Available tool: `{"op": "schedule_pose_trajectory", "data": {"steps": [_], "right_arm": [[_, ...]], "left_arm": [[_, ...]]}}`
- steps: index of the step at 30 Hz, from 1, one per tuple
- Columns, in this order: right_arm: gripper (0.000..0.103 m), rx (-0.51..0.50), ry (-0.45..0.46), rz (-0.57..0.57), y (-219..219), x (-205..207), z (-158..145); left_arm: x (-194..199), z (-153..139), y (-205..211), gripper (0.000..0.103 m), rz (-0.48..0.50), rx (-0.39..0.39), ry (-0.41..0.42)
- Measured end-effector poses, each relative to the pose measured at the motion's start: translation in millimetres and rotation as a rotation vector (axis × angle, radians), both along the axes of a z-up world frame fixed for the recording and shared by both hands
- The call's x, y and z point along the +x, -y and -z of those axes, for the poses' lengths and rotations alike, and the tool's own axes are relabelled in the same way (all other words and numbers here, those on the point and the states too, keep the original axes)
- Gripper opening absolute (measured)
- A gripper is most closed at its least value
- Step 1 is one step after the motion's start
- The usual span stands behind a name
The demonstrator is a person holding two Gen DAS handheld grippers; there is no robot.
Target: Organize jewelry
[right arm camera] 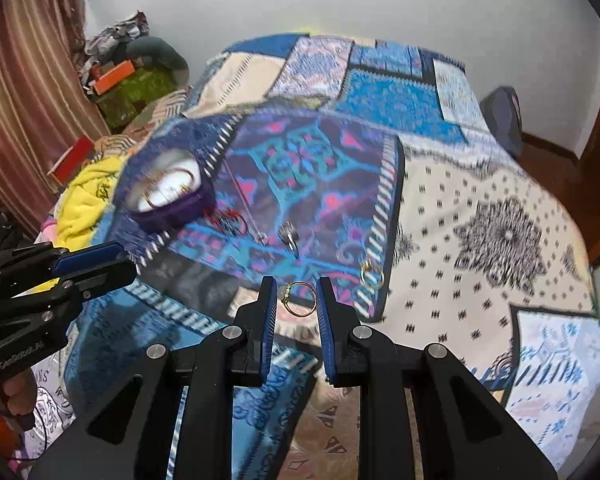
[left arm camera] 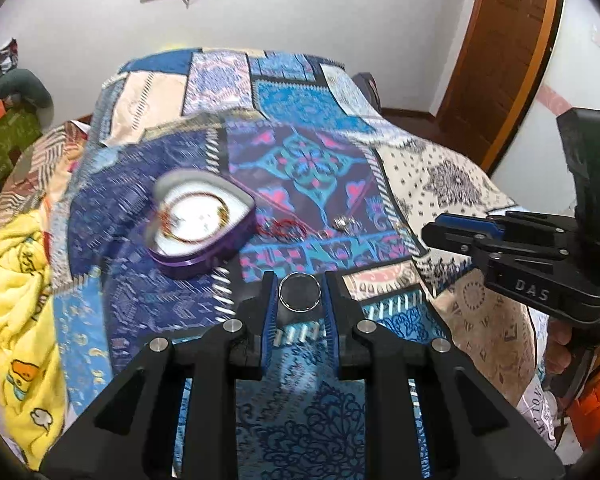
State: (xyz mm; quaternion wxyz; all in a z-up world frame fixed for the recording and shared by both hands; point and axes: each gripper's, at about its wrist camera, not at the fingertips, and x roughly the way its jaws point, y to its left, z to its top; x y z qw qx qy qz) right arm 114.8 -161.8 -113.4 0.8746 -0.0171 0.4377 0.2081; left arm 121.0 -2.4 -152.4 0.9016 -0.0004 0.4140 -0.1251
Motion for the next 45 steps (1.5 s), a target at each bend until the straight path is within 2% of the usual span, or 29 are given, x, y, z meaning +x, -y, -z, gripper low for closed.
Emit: {"op": "schedule_pose_trajectory", "data": {"steps": [14,22,32,45], "right_arm": [[0.018,0.035,0.157,-0.099,-51.3,8.6,-49.9],[0.018,0.051,0.214,-0.171,-86.1,19.1,-61.1],[0.018,0.06,0.181,-0.216,-111.5,40.6,-47.0],[0.018,0.097,0.046,-0.242,-134.3,77.2,-8.0]], "left_arm": [[3.8,-36.4,-40.6,0.021,-0.077,-0.002,0.117],[16.0,-45.7,-62.7,0.021,-0.121,0.001,0.153],[38.4,-32.7,-85.0,0.021,-0.149,-0.005,0.145],[68.9,18.6,-82.9,0.021,-0.091,-0.018,0.034]]}}
